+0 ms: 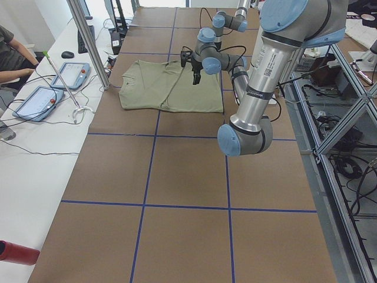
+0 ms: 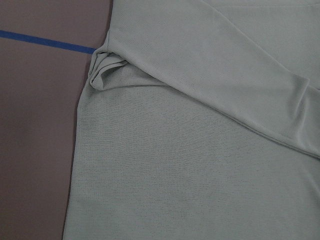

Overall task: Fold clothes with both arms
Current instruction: 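Move the right gripper to its nearest hem corner while the left gripper waits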

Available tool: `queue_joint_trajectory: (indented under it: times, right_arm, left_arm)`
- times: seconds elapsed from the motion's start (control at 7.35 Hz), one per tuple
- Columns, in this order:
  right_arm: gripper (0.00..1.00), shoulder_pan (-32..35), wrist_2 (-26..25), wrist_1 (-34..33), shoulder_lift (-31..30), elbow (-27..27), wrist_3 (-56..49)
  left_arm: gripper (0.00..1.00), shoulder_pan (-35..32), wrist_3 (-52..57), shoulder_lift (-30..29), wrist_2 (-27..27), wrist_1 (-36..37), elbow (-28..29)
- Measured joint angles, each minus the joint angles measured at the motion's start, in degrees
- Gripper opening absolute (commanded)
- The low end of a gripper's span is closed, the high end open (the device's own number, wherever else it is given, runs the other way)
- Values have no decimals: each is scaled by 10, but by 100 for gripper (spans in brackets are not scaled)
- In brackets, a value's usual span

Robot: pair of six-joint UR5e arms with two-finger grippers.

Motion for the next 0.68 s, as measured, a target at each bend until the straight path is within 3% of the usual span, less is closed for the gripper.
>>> queue_joint_trajectory:
  times: [0.54,0.68]
  right_arm:
    - [54,0,9,0,-8,4,0]
    - [39,0,10,0,-10,4,0]
  left_arm:
    - [99,-1,0,0,0,1,-5]
    - [99,-1,0,0,0,1,-6]
